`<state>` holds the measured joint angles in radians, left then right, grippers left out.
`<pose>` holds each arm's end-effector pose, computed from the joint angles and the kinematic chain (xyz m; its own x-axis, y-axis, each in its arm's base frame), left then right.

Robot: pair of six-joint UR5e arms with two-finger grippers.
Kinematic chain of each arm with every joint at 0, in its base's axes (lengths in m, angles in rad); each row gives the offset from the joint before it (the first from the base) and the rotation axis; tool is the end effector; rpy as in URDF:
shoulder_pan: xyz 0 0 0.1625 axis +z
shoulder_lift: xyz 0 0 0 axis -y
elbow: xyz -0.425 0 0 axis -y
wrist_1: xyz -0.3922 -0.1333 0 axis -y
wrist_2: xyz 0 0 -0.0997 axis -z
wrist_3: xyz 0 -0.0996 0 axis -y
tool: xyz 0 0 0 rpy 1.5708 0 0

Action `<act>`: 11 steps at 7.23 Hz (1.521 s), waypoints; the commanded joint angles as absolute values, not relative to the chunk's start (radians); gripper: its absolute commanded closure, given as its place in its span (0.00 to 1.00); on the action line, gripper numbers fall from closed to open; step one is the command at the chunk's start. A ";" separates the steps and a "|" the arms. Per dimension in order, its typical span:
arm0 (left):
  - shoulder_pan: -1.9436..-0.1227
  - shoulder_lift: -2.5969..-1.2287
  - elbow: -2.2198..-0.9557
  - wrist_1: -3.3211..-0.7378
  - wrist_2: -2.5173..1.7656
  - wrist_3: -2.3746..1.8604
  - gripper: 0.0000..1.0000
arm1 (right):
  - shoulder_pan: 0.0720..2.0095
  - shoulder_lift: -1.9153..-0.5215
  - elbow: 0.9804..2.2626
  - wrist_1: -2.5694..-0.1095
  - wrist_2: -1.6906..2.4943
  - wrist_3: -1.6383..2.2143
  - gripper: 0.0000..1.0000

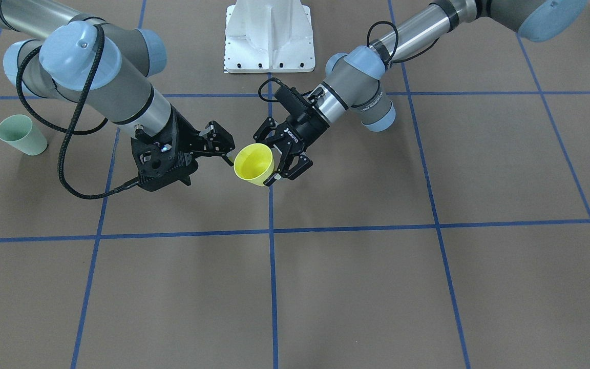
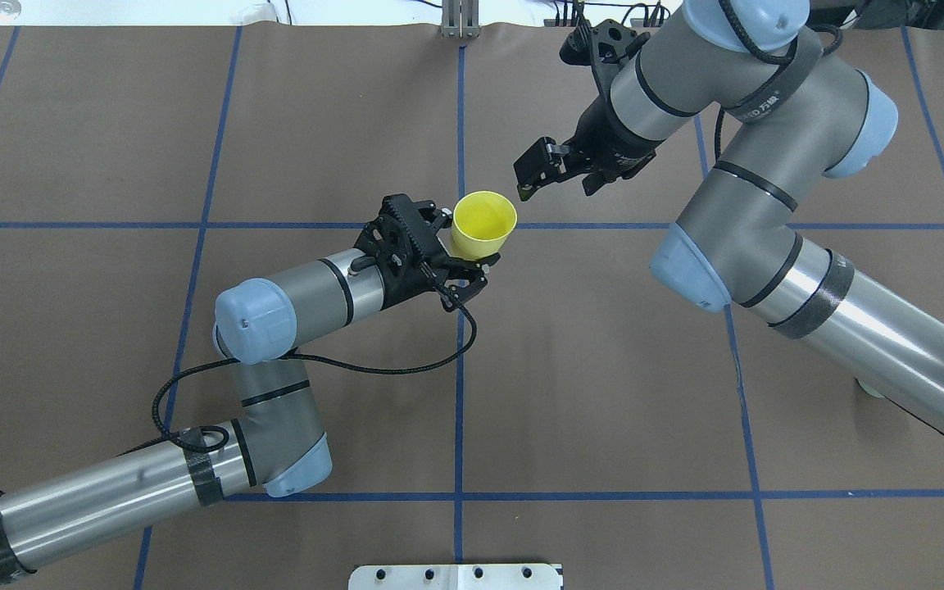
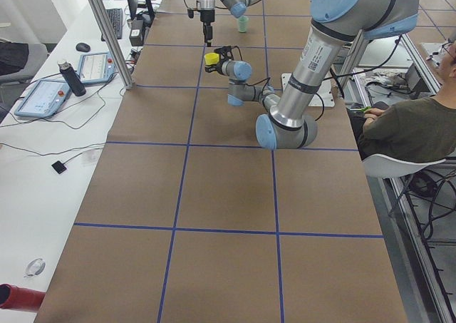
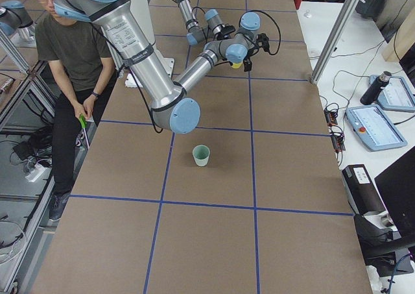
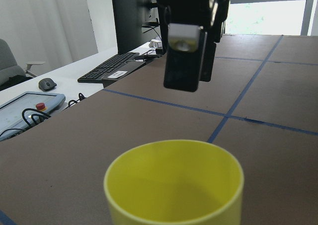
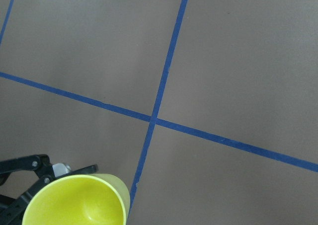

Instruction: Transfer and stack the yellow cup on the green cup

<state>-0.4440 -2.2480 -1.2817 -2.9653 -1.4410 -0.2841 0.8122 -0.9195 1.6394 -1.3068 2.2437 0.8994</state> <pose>0.5738 -0.4348 0.2271 0.4653 0.8327 -0.3001 0.3337 0.1491 0.9308 -0.4110 -0.5372 0.2020 0.4293 -0.2543 0.8666 0.0721 0.9661 0.2477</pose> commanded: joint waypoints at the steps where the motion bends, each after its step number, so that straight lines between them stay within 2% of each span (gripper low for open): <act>1: -0.433 -2.249 -1.282 -2.985 -1.437 -0.284 0.56 | 0.792 -0.916 1.634 -1.308 2.244 0.926 0.01; 7: -0.416 -2.247 -1.287 -2.988 -1.433 -0.290 0.56 | 0.784 -0.890 1.602 -1.305 2.247 0.995 0.02; 8: -0.416 -2.250 -1.289 -2.988 -1.433 -0.291 0.56 | 0.776 -0.891 1.601 -1.305 2.247 0.997 0.04; 9: -0.414 -2.249 -1.289 -2.988 -1.433 -0.291 0.56 | 0.769 -0.894 1.601 -1.305 2.250 1.002 0.11; 11: -0.414 -2.250 -1.287 -2.988 -1.433 -0.291 0.56 | 0.767 -0.902 1.618 -1.305 2.255 1.003 0.11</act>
<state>-0.4145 -2.2499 -1.2882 -2.9882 -1.4327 -0.2913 0.7688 -0.8984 1.6094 -1.3054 2.2530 1.0011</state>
